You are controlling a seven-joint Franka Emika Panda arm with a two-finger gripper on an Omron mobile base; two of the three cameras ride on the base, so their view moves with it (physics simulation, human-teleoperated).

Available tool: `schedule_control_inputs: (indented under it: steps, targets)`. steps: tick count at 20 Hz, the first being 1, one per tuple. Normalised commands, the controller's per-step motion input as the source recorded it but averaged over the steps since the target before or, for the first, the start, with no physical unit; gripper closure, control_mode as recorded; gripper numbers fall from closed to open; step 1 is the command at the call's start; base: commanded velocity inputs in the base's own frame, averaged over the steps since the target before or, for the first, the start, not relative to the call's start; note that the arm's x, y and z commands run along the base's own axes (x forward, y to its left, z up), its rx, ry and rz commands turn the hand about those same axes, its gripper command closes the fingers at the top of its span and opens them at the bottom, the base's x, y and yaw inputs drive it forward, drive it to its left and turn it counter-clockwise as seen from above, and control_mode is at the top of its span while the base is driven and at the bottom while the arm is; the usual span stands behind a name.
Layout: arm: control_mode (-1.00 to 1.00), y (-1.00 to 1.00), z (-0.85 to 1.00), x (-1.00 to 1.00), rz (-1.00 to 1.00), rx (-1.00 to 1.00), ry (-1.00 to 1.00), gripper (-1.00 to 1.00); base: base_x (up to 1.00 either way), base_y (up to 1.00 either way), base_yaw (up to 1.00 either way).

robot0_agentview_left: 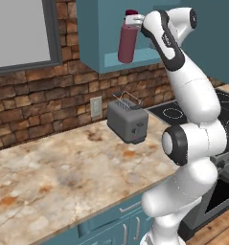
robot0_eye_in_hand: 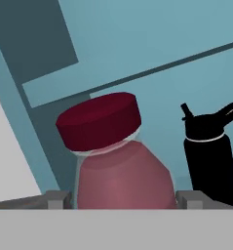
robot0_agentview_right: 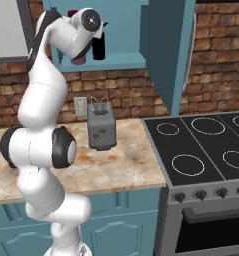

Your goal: Pick the juice, water bottle from the counter and place them in the open cabinet.

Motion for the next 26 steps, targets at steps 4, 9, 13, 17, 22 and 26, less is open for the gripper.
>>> schedule_control_inputs:
  steps: [4, 9, 13, 17, 22, 26]
  targets:
    - [-1.0, 0.0, 0.0, 0.26, 0.05, 0.0, 0.0, 1.0, 0.0, 0.0, 0.0]
    - [-1.0, 0.0, 0.0, 0.03, 0.0, 0.0, 0.0, 1.0, 0.0, 0.0, 0.0]
    - [-1.0, 0.0, -0.01, 0.06, 0.0, 0.0, 0.0, 1.0, 0.0, 0.0, 0.0]
    - [-1.0, 0.0, -0.04, 0.19, 0.0, 0.0, 0.0, 1.0, 0.0, 0.0, 0.0]
    - [-1.0, 0.0, -0.09, 0.33, 0.0, -0.01, 0.0, 1.0, 0.0, 0.0, 0.0]
    - [-1.0, 0.0, -0.16, 0.33, 0.0, -0.01, 0.0, 1.0, 0.0, 0.0, 0.0]
